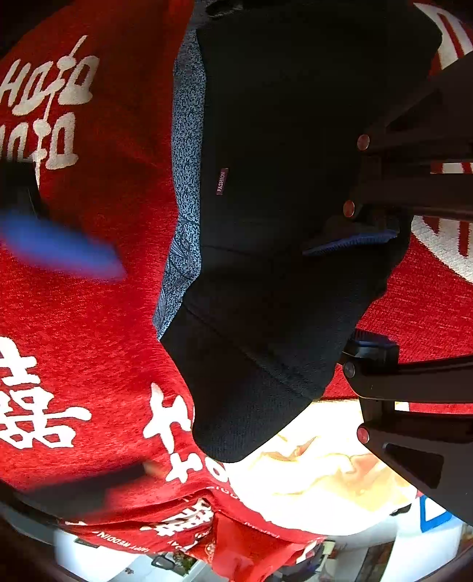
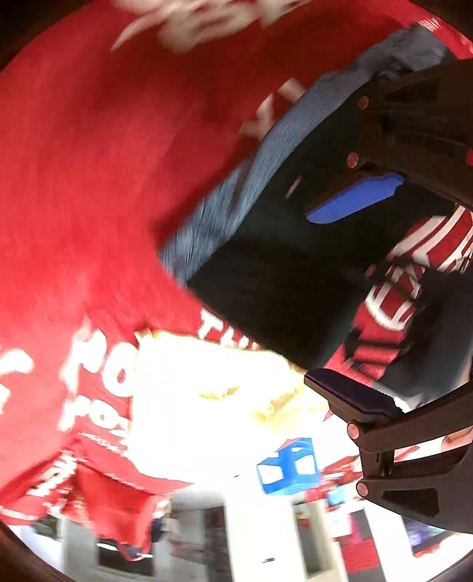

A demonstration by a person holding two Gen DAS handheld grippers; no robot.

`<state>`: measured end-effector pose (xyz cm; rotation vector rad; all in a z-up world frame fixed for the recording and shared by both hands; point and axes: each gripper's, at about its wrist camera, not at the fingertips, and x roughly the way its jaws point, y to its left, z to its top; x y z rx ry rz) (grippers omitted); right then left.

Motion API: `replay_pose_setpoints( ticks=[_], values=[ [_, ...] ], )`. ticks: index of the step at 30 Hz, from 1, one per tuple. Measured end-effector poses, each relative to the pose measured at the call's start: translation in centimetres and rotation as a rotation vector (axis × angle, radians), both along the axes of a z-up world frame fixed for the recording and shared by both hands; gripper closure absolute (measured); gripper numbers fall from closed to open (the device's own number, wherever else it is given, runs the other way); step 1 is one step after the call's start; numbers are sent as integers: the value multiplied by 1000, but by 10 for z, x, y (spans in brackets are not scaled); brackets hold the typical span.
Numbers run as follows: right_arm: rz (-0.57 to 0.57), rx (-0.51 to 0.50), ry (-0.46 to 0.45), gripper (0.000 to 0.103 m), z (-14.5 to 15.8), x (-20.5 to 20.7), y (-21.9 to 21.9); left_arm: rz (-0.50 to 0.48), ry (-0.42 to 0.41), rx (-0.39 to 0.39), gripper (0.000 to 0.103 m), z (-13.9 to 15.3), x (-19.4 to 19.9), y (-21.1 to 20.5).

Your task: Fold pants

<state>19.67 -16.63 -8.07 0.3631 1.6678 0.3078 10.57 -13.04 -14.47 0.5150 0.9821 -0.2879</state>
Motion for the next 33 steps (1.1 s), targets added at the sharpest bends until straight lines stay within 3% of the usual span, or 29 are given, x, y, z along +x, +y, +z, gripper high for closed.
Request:
replay_pose_setpoints(
  ticks=[5,9,11,12,18,23,29,33],
  values=[
    [198,-109,99,18,-33,23,64,-9,-28,10,64,0,-10,5],
    [262,-209,218,21,-67,23,75,-19,-39,15,64,2,-14,4],
    [243,-175,248,66,-72,16,66,-34,-29,16,64,3,-22,3],
    [220,-148,244,83,-69,14,60,-50,-45,19,64,6,-27,1],
    [106,-29,77,85,-15,-15,6,-164,-134,14,64,38,-56,-14],
    [-38,102,-75,85,39,-67,-62,-246,-193,-21,64,81,-92,-42],
    [-226,248,-250,85,91,-155,-156,-392,-229,-77,64,124,-147,-95],
    [-350,304,-344,85,110,-227,-224,-491,-181,-122,64,141,-196,-137]
  ],
)
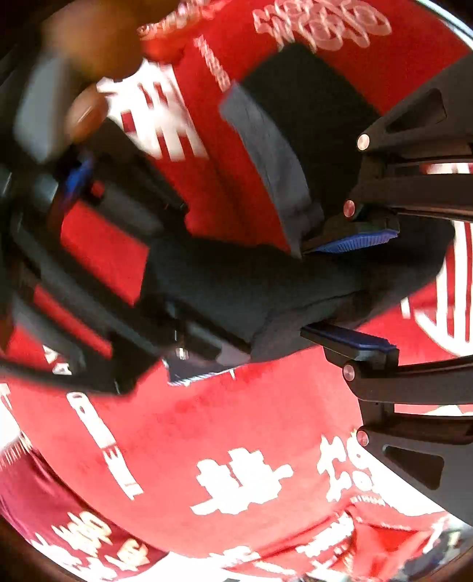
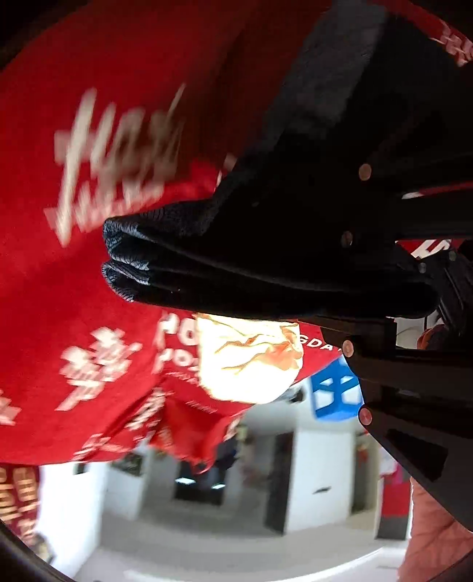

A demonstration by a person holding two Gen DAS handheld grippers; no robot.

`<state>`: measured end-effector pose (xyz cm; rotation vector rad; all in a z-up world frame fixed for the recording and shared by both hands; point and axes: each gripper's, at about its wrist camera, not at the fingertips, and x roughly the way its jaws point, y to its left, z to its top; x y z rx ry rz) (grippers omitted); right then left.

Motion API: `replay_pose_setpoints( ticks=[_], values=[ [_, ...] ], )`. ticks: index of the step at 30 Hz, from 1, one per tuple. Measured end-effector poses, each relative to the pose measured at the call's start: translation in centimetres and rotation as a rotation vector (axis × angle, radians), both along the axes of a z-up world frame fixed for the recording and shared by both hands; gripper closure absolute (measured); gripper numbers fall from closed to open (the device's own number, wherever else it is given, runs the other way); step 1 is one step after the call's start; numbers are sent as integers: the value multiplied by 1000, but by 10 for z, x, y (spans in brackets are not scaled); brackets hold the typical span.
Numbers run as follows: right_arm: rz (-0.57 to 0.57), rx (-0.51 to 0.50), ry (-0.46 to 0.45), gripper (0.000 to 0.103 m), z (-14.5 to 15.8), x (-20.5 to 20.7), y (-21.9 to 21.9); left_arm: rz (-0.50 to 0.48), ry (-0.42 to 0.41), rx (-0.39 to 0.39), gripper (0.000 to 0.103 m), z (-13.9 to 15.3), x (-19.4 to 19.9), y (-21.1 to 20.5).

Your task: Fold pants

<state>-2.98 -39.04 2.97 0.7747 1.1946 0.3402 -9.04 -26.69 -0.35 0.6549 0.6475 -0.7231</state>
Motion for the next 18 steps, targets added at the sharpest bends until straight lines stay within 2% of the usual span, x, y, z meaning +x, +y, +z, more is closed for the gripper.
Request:
replay_pose_setpoints(
  ticks=[4,8,11,13,15,18],
  values=[
    [-156,35,-15,85,-10,-91,-64,-88,69,15,64,-10,-51,-51],
    [-277,53,11,85,-41,-158,-121,-167,121,85,64,-46,-93,-95],
    [-350,77,78,85,-87,-191,-145,-195,151,169,64,-82,-115,-116],
    [-374,84,108,85,-113,-204,-152,-202,142,220,64,-104,-129,-124],
    [-398,109,117,85,-133,-213,-140,-212,108,235,64,-112,-136,-124],
    [-425,146,96,85,-140,-222,-141,-215,94,239,64,-106,-139,-121]
  ],
)
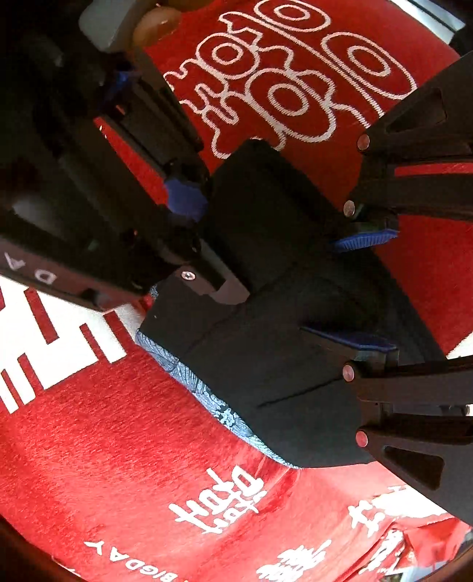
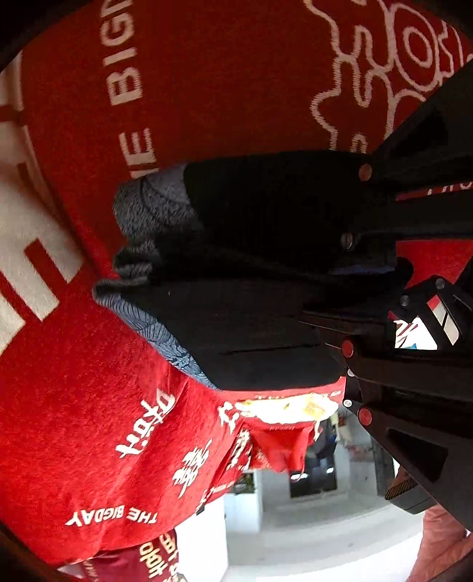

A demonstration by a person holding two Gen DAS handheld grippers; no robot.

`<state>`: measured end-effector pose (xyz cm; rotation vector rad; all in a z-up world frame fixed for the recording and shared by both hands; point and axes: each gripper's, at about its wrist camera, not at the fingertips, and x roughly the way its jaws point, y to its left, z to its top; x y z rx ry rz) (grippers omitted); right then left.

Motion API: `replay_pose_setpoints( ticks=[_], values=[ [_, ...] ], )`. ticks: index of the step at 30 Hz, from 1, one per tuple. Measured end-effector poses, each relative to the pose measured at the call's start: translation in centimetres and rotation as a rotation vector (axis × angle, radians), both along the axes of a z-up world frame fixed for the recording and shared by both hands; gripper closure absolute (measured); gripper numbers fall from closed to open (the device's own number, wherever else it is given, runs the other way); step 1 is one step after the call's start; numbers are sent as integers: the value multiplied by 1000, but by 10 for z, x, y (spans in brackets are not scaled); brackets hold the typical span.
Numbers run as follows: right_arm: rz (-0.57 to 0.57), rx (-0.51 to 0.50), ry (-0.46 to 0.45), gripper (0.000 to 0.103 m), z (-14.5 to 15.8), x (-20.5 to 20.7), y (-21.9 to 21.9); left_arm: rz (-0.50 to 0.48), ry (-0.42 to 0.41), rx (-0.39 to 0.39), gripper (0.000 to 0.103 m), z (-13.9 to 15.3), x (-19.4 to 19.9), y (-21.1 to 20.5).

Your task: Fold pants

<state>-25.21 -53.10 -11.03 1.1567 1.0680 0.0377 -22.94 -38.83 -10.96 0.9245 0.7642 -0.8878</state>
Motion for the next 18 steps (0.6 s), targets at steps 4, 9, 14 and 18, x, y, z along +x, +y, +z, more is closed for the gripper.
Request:
replay_pose_setpoints(
  ticks=[4,9,14,18],
  values=[
    [7,-12,-26,85,15,-3,4,19,33,-2,64,11,-9,1],
    [50,-106,29,85,23,-3,8,13,83,17,44,14,-3,2],
    [9,-106,87,84,6,-10,9,11,127,-2,24,20,-12,13],
    [-7,-120,108,84,6,-17,14,51,181,-39,19,38,-5,36]
  ],
)
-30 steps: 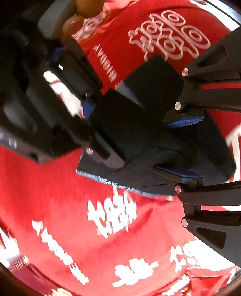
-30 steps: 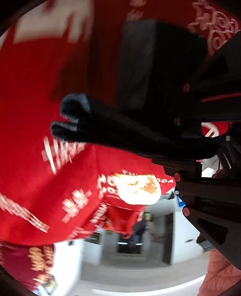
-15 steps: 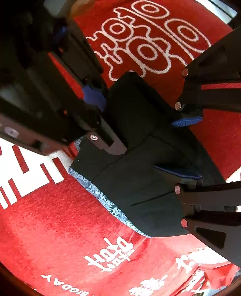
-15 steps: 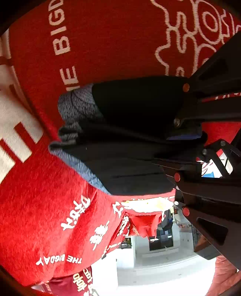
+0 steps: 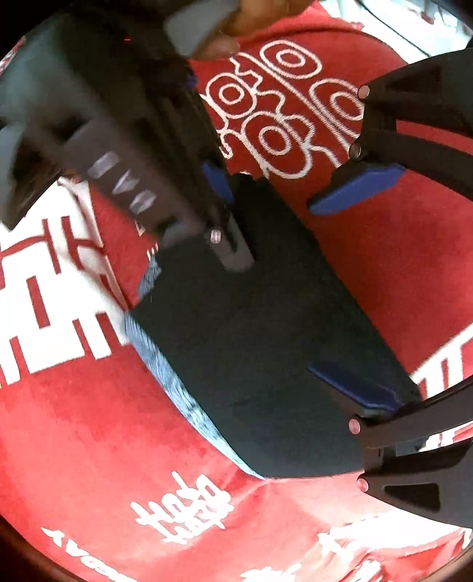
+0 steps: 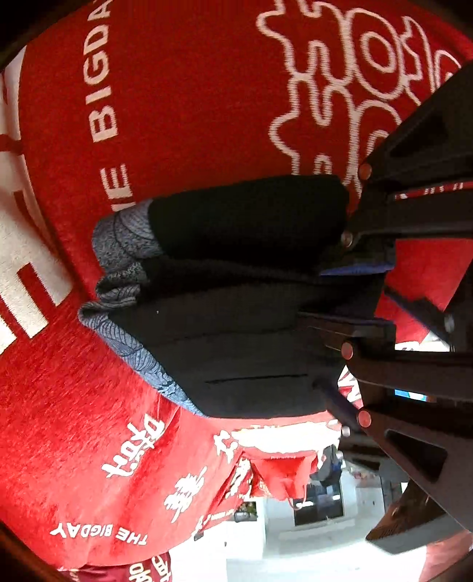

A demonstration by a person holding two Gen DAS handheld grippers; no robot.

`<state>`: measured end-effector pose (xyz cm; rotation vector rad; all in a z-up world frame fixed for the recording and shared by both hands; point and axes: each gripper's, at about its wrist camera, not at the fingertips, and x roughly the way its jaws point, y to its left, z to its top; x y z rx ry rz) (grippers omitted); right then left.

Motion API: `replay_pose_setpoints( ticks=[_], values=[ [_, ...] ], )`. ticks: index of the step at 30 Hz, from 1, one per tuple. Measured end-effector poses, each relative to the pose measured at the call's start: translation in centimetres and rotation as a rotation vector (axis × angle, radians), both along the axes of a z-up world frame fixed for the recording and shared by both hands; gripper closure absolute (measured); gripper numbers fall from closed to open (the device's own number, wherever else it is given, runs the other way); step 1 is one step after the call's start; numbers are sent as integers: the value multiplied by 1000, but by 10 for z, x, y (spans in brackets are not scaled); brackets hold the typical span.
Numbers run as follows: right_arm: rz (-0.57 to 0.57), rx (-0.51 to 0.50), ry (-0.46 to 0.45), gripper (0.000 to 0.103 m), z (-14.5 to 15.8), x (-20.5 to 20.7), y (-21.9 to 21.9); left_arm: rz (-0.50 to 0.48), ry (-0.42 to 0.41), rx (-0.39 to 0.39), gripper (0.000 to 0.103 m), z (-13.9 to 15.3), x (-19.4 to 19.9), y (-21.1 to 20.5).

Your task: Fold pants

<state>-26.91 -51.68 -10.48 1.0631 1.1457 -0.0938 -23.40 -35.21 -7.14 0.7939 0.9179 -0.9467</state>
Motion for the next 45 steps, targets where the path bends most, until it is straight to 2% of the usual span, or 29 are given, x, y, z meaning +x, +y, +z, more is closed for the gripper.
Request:
replay_pose_setpoints(
  ticks=[5,10,13,16,20,22,27,30,33,38,45],
  values=[
    [56,-147,81,79,13,11,20,139,23,-17,19,21,43,35],
    [98,-371,204,74,31,15,35,345,91,37,19,6,114,68],
    [58,-400,221,74,43,10,37,410,156,43,19,-4,134,80],
    [29,-429,195,74,59,3,40,450,220,43,19,-16,143,88],
    [38,-413,145,74,67,9,51,478,262,37,18,-24,142,94],
    [74,-427,171,74,59,17,60,480,252,49,3,-24,141,94],
    [116,-452,244,73,34,22,71,470,265,47,3,-24,144,98],
    [85,-428,245,65,32,15,66,476,291,39,3,-25,148,102],
    [70,-434,270,44,29,11,61,485,308,41,3,-26,153,103],
    [4,-361,266,44,26,2,52,478,300,47,3,-24,157,105],
    [6,-373,274,35,23,3,53,503,297,40,3,-25,170,107]
  ],
)
